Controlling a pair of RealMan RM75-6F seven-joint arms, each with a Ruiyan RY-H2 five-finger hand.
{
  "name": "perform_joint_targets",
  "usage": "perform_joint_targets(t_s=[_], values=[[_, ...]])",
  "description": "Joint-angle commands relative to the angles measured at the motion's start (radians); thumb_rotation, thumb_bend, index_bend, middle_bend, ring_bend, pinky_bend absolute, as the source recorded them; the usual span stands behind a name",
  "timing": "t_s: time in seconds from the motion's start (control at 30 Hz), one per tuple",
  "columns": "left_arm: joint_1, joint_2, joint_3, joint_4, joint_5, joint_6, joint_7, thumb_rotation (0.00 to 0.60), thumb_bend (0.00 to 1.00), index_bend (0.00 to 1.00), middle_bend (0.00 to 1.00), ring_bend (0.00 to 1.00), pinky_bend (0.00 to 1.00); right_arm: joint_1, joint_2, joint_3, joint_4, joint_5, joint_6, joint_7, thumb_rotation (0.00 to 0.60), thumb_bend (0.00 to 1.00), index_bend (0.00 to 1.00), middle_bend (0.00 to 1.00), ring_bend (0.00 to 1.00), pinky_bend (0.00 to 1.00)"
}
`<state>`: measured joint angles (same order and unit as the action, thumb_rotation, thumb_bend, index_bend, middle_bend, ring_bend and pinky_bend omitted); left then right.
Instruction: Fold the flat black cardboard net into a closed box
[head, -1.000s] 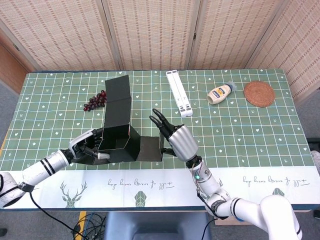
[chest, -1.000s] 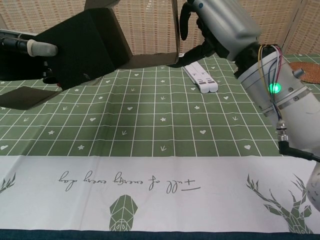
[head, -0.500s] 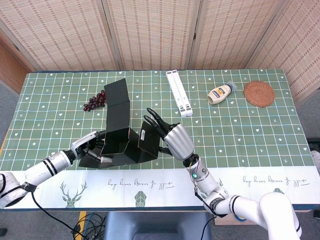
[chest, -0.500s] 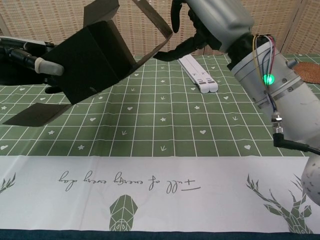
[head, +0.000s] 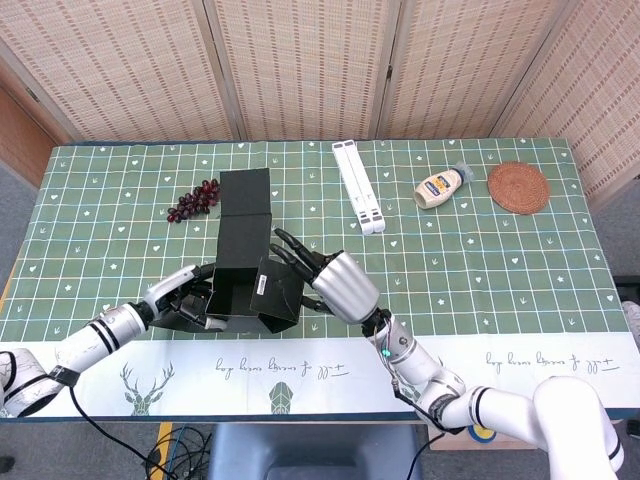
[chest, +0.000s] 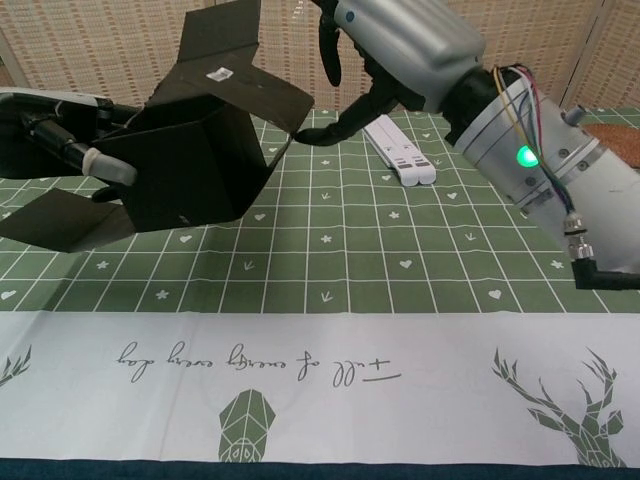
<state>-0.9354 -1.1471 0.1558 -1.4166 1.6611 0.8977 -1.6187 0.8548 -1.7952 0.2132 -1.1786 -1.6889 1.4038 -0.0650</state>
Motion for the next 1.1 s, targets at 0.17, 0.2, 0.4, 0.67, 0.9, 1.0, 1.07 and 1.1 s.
perform_joint_targets(t_s=[0.17, 0.2, 0.4, 0.67, 0.9, 1.0, 1.07, 1.1], values=[[0.013, -0.025, -0.010, 0.004, -0.017, -0.018, 0.055, 0.600, 0.09, 0.23, 0.19, 0.55, 0.69, 0.026, -0.005, -0.026, 0.029, -0.042, -0.017, -0.008, 0.600, 0.11, 0.00, 0.03, 0.62, 1.00], [0.014, -0.028, -0.011, 0.006, -0.019, -0.021, 0.062, 0.600, 0.09, 0.23, 0.19, 0.54, 0.69, 0.030, -0.004, -0.032, 0.034, -0.048, -0.022, -0.011, 0.600, 0.12, 0.00, 0.04, 0.62, 1.00], [0.025, -0.062, -0.019, 0.022, -0.027, -0.027, 0.113, 0.600, 0.09, 0.23, 0.19, 0.54, 0.69, 0.045, 0.002, -0.063, 0.060, -0.071, -0.056, -0.024, 0.600, 0.14, 0.03, 0.15, 0.65, 1.00], [0.025, -0.138, -0.032, 0.067, -0.037, -0.060, 0.217, 0.600, 0.09, 0.23, 0.19, 0.54, 0.69, 0.048, -0.020, -0.124, 0.130, -0.092, -0.100, -0.011, 0.600, 0.21, 0.10, 0.20, 0.66, 1.00], [0.028, -0.199, -0.042, 0.111, -0.050, -0.084, 0.330, 0.600, 0.09, 0.23, 0.19, 0.54, 0.69, 0.058, -0.053, -0.146, 0.191, -0.100, -0.123, 0.002, 0.600, 0.21, 0.10, 0.20, 0.66, 1.00], [0.031, -0.219, -0.046, 0.125, -0.060, -0.094, 0.380, 0.600, 0.09, 0.23, 0.19, 0.54, 0.69, 0.064, -0.059, -0.149, 0.204, -0.099, -0.135, 0.004, 0.600, 0.21, 0.10, 0.20, 0.66, 1.00], [0.031, -0.238, -0.051, 0.135, -0.069, -0.106, 0.416, 0.600, 0.09, 0.23, 0.19, 0.54, 0.69, 0.072, -0.064, -0.152, 0.214, -0.099, -0.148, 0.005, 0.600, 0.21, 0.10, 0.20, 0.66, 1.00], [0.031, -0.243, -0.053, 0.138, -0.072, -0.111, 0.426, 0.600, 0.09, 0.23, 0.19, 0.54, 0.69, 0.075, -0.065, -0.153, 0.217, -0.100, -0.153, 0.006, 0.600, 0.21, 0.10, 0.20, 0.67, 1.00]])
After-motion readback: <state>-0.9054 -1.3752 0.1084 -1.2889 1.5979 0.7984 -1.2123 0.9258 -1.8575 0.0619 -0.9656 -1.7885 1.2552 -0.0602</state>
